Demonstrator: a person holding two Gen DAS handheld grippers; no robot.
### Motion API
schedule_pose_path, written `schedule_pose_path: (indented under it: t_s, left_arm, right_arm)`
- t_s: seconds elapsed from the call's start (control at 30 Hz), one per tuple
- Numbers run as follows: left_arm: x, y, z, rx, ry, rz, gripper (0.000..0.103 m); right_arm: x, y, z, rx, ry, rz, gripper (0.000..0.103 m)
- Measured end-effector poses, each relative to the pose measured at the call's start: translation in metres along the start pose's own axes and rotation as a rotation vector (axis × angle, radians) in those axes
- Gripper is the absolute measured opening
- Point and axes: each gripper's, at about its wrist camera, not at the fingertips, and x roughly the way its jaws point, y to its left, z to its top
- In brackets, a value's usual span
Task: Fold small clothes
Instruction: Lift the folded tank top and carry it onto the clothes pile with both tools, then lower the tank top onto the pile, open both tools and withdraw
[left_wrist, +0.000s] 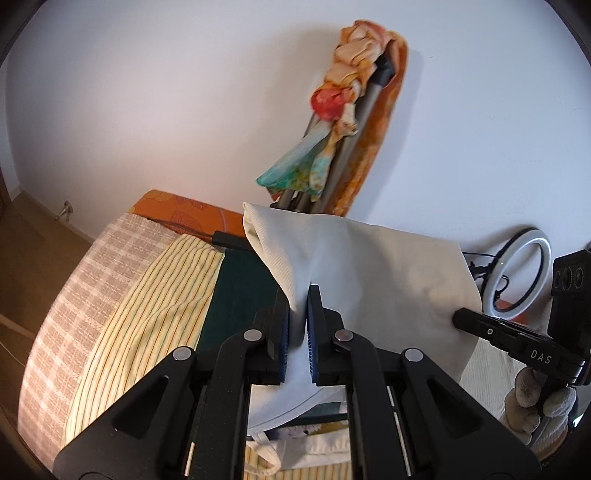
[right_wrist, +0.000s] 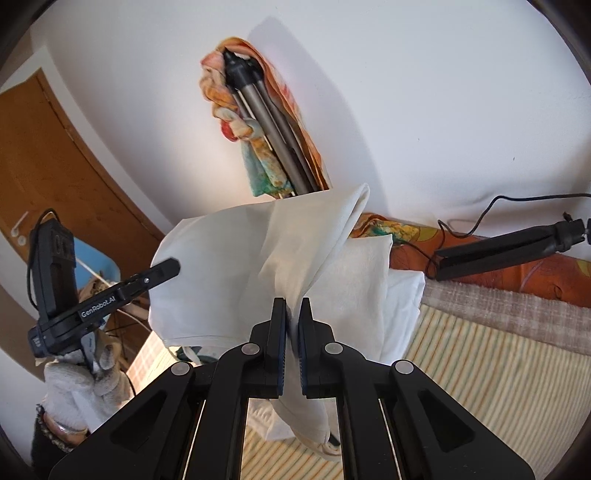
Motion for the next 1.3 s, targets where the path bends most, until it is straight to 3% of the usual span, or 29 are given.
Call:
schedule_pose_path:
  t_s: [0.27, 0.57, 0.97, 1.3]
  left_arm:
    - [0.034, 0.013, -0.007, 0.013, 0.028, 0.108, 0.007]
    - [0.036, 0.002, -0.011, 0.062, 0.005, 0.257, 0.008]
    - [-0.008, -0.018, -0.015, 0.077, -0.039, 0.253, 0.008]
    - [-0.082, -0.069, -0.032, 0.13, -0.098, 0.242, 0.008]
  right_arm:
    - [0.035, -0.006, -0.001, -0.016, 0.046, -0.078, 0.004]
    - [0.04, -0.005, -0.001, -0.075, 0.065, -0.222, 0.005]
    - [-0.003, 0.01, -0.005, -0.118, 0.036, -0.232, 0.005]
    - [-0.067, 0.039, -0.024, -0.169, -0.017, -0.245, 0.005]
